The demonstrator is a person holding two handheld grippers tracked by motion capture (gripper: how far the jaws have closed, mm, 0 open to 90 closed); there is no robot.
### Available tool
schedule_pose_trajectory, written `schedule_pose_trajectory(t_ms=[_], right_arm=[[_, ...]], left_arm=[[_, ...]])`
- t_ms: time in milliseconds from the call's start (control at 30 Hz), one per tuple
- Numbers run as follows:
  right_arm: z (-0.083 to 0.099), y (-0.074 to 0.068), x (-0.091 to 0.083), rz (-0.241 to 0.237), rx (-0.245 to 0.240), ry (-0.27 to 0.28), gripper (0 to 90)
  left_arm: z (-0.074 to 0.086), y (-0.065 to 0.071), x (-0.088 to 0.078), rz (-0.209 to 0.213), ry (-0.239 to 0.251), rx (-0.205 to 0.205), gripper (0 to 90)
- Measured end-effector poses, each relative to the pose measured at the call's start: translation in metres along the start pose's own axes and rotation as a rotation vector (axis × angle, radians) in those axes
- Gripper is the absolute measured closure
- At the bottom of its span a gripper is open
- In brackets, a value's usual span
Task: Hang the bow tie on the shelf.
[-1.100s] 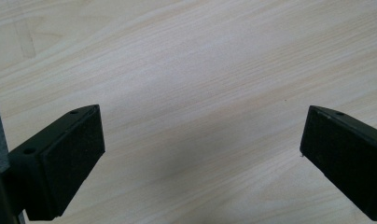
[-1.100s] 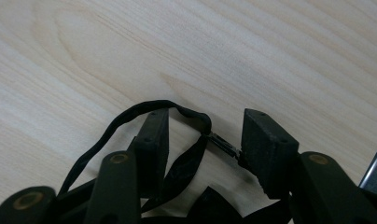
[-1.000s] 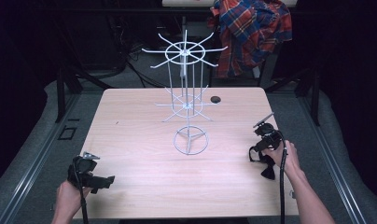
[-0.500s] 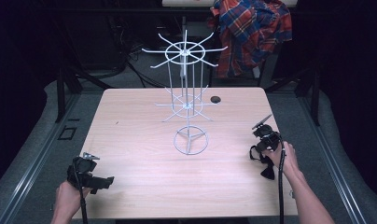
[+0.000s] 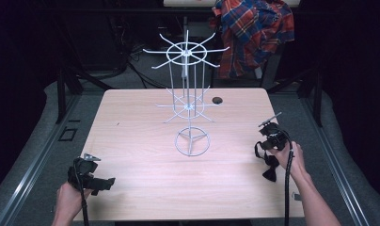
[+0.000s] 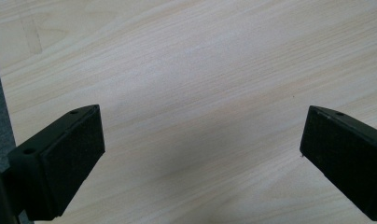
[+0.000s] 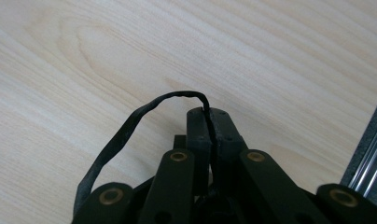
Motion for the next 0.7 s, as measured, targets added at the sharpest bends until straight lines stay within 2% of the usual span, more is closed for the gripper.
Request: schedule_pose_trajectory(t_ms=[33, 67, 300, 367, 700], right_arm=[[0.0, -0.001, -0.001, 0.001, 0.023, 0.017, 87.6], [0.0, 0.002, -0.005, -0.004, 0.01, 0.02, 87.7], [0.0, 0.008, -0.017, -0.02, 0.045, 0.064, 87.9], [0.001, 0.012, -0.021, -0.009, 0.049, 0.072, 87.9], [-0.001, 0.021, -0.044, -0.032, 0.103, 0.163, 88.2]], left_arm=[[0.0, 0.0, 0.0, 0.0, 0.003, 0.001, 0.0], [0.0, 0.0, 0.0, -0.001, 0.004, 0.001, 0.0], [0.0, 0.0, 0.0, 0.006, 0.003, 0.0, 0.0], [0.0, -0.001, 0.0, 0.006, 0.005, -0.004, 0.0], [0.001, -0.002, 0.0, 0.014, 0.009, -0.011, 0.0]])
Point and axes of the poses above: each handheld gripper's, and its own axes: x roughly forward along the jaws, z roughly out of its underside, y roughly to its right, the point moved 6 cm from there along x, roughly forward along the jaws, and after that the axes turned 13 degrees about z, right-handed, at the moved point
